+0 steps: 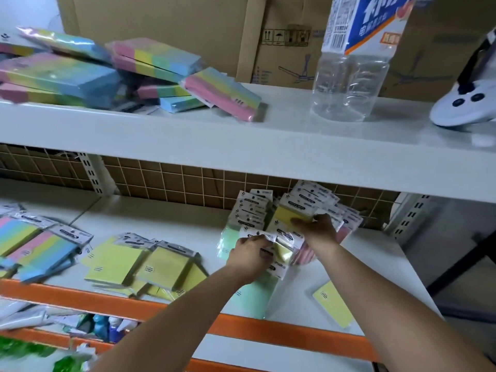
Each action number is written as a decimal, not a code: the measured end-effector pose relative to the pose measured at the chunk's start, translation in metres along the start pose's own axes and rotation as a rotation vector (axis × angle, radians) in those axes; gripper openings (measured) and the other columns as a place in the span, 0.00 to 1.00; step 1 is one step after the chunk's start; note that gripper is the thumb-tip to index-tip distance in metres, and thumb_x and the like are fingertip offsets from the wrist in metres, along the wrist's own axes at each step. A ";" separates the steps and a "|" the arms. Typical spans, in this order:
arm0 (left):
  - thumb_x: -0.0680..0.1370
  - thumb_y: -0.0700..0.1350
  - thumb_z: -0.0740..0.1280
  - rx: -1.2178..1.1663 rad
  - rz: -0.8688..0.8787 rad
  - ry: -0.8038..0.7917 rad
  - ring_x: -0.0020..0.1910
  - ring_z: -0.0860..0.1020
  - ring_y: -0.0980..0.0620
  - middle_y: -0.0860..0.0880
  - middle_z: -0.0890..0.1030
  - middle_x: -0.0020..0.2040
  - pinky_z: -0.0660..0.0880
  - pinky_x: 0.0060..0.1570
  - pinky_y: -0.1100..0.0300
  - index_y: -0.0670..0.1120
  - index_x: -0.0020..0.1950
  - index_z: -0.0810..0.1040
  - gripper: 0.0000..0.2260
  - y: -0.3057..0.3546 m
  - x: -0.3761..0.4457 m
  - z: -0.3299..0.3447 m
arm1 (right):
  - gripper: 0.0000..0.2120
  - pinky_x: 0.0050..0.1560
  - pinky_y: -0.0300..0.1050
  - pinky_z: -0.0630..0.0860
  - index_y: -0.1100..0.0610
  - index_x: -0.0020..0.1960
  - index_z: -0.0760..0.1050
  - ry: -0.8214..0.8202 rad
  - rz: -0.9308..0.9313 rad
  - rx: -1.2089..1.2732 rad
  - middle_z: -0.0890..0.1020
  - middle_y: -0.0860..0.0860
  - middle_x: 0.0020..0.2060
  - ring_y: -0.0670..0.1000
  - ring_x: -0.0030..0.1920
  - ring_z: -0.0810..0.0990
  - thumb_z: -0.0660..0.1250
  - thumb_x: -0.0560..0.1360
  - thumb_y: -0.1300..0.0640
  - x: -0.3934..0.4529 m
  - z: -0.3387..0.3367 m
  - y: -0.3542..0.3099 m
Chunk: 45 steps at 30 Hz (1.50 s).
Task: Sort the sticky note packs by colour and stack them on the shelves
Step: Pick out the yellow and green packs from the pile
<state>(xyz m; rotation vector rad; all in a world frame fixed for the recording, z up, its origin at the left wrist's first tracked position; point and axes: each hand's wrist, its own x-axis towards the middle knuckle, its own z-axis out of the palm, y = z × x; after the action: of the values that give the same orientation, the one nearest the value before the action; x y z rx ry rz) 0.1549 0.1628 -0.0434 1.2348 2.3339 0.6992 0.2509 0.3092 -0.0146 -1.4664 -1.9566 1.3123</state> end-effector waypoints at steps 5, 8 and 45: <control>0.78 0.50 0.63 0.082 0.035 -0.051 0.71 0.60 0.46 0.55 0.66 0.72 0.63 0.68 0.55 0.57 0.68 0.72 0.17 -0.005 0.004 0.006 | 0.19 0.28 0.41 0.76 0.57 0.51 0.68 0.035 -0.069 -0.118 0.82 0.56 0.36 0.53 0.26 0.82 0.71 0.72 0.45 0.007 0.002 0.004; 0.77 0.50 0.64 0.109 0.057 -0.064 0.71 0.62 0.47 0.54 0.69 0.70 0.62 0.68 0.55 0.56 0.66 0.73 0.17 -0.004 0.008 0.008 | 0.15 0.33 0.42 0.76 0.57 0.52 0.69 0.083 -0.102 -0.134 0.80 0.51 0.38 0.50 0.31 0.81 0.68 0.75 0.47 0.007 -0.002 0.002; 0.82 0.39 0.59 -1.289 -0.311 -0.145 0.43 0.80 0.37 0.36 0.79 0.52 0.78 0.47 0.44 0.40 0.59 0.68 0.07 0.039 -0.008 -0.014 | 0.12 0.45 0.53 0.81 0.60 0.60 0.74 -0.096 0.107 0.611 0.83 0.61 0.51 0.60 0.50 0.82 0.66 0.76 0.63 -0.044 -0.031 0.028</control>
<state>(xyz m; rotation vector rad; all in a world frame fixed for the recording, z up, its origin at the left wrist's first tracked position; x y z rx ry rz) 0.1762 0.1721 -0.0084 0.2938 1.3380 1.5314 0.3065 0.2855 -0.0125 -1.2216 -1.3480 1.8435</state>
